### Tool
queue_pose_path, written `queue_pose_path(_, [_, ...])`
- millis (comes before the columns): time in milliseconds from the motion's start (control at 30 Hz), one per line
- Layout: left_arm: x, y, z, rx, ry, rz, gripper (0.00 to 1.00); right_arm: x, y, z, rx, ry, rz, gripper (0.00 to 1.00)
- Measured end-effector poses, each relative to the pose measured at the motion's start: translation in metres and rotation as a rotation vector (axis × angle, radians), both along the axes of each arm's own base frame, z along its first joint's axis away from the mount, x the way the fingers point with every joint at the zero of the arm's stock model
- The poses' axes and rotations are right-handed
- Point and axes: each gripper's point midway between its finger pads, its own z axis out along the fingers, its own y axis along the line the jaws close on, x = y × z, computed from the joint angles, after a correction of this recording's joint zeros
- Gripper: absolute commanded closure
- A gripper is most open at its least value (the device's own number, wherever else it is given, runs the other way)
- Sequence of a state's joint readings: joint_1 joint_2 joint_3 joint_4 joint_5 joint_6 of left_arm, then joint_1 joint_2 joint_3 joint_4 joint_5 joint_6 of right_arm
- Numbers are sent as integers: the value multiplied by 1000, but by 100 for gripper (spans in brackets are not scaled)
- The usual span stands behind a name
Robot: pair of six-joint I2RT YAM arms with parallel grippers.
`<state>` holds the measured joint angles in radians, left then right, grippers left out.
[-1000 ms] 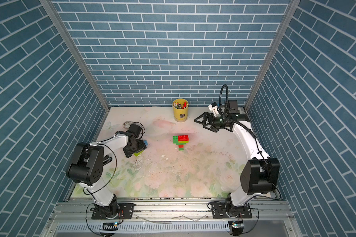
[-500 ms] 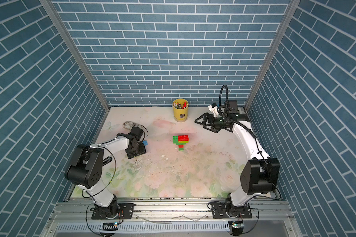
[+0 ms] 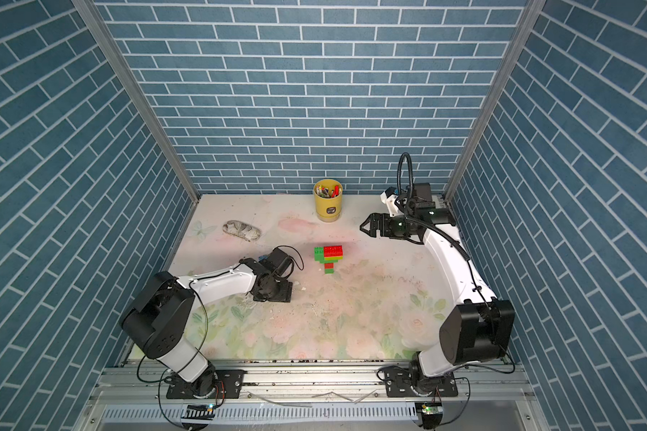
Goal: Assemble a spoon with lego
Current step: Move the lego brick at the center of the board, then pick up the lego brick from the center of the board.
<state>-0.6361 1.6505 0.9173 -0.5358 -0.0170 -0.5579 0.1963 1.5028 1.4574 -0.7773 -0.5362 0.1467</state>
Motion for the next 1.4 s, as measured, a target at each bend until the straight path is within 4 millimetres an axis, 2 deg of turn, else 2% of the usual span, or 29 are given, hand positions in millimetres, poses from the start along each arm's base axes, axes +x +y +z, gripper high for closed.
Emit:
queue_pose_path(133, [0, 1, 10, -2, -21, -6, 11, -18, 14, -7, -109, -88, 88, 4])
queue_pose_path(233, [2, 7, 33, -2, -74, -8, 10, -36, 27, -3, -169, -198, 184, 4])
queue_pose_path(333, [12, 18, 64, -22, -139, 8, 9, -55, 44, 15, -197, -358, 289, 3])
queue_pose_path(400, [23, 35, 83, -40, -176, 49, 9, -69, 60, 33, -197, -471, 371, 4])
queue_pose_path(467, [35, 60, 96, -59, -198, 119, 10, -80, 79, 46, -190, -563, 454, 4])
queue_pose_path(567, [50, 103, 108, -75, -223, 237, 10, -99, 117, 45, -183, -644, 608, 7])
queue_pose_path(633, [55, 126, 112, -80, -232, 296, 10, -110, 146, 33, -187, -662, 715, 10])
queue_pose_path(700, [58, 144, 114, -100, -234, 346, 10, -119, 177, 12, -206, -659, 828, 12])
queue_pose_path(767, [60, 160, 115, -130, -241, 397, 10, -128, 211, -18, -235, -640, 947, 15])
queue_pose_path(833, [61, 172, 114, -147, -248, 434, 11, -134, 236, -46, -263, -616, 1037, 19])
queue_pose_path(933, [57, 178, 107, -165, -237, 448, 10, -142, 265, -83, -297, -577, 1138, 25])
queue_pose_path(1033, [53, 181, 97, -188, -218, 458, 11, -144, 283, -108, -329, -547, 1190, 31])
queue_pose_path(1133, [48, 187, 89, -198, -201, 474, 11, -140, 298, -125, -349, -534, 1212, 35])
queue_pose_path(1400, [50, 186, 89, -221, -209, 462, 12, -132, 306, -166, -401, -468, 1225, 48])
